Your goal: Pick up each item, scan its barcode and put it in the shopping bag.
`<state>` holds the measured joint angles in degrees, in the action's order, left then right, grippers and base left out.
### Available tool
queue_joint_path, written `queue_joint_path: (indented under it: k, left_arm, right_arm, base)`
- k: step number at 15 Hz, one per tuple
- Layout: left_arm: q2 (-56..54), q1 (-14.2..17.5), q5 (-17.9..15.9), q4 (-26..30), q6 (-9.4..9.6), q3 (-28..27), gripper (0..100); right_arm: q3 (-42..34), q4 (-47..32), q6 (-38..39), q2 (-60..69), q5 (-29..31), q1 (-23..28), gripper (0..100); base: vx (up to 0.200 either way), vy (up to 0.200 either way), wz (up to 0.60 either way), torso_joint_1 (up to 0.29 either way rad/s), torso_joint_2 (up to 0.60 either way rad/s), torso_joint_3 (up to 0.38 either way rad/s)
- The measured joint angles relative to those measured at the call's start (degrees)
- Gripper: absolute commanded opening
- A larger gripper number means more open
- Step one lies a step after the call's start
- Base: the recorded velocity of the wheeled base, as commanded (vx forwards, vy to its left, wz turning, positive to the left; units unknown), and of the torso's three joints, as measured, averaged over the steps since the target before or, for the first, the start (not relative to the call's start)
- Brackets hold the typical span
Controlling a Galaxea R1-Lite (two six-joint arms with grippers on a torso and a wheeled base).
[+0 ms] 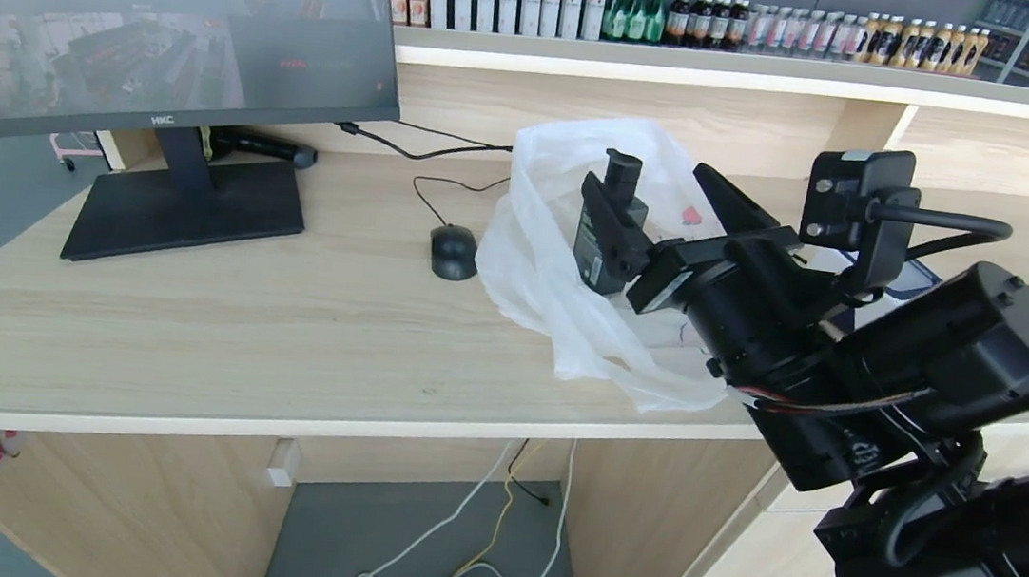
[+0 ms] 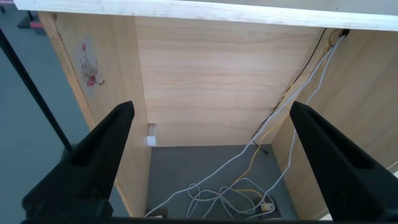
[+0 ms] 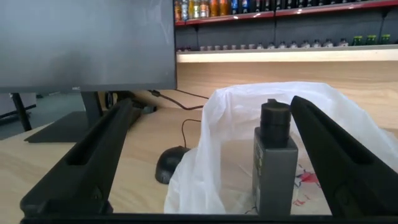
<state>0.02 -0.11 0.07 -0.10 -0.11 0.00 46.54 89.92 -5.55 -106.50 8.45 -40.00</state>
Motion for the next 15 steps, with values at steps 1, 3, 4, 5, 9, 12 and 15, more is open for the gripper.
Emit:
queue_joint_path:
  k: [1, 3, 4, 5, 9, 12, 15]
  left_arm:
    - [-0.02, 0.06, 0.02, -0.01, 0.0, 0.0, 100]
    - [0.0, 0.13, -0.02, -0.09, 0.01, 0.0, 100]
    - [0.0, 0.11, 0.02, -0.04, 0.0, 0.0, 100]
    - [-0.02, 0.01, 0.02, -0.09, -0.02, 0.0, 100]
    - [0.0, 0.11, 0.0, -0.06, 0.0, 0.0, 100]
    - [0.0, 0.11, 0.0, -0.04, -0.02, 0.0, 100]
    - [0.0, 0.11, 0.0, -0.06, -0.05, 0.0, 100]
  right_arm:
    - [-0.18, -0.06, 0.0, 0.07, -0.05, -0.11, 100]
    - [-0.71, 0.07, 0.07, 0.38, 0.06, 0.12, 100]
    - [-0.85, -0.01, 0.09, 0.4, -0.02, -0.07, 100]
    - [-0.9, 0.0, 0.09, 0.4, -0.05, -0.11, 100]
    - [-0.99, 0.13, 0.11, 0.44, 0.0, 0.01, 100]
    - [-1.04, 0.0, 0.11, 0.44, 0.0, 0.06, 100]
    - [-0.99, 0.0, 0.11, 0.44, 0.0, 0.04, 100]
  base:
    - [0.0, 0.0, 0.0, 0.0, 0.0, 0.0]
    - [0.0, -0.1, 0.0, 0.004, 0.0, -0.001]
    - [0.0, -0.2, 0.0, 0.002, 0.0, 0.007]
    - [0.0, -0.2, 0.0, -0.002, 0.0, 0.002]
    - [0.0, -0.2, 0.0, 0.006, 0.0, 0.001]
    - [0.0, -0.2, 0.0, 0.002, 0.0, 0.001]
    - [0.0, -0.2, 0.0, -0.001, 0.0, 0.006]
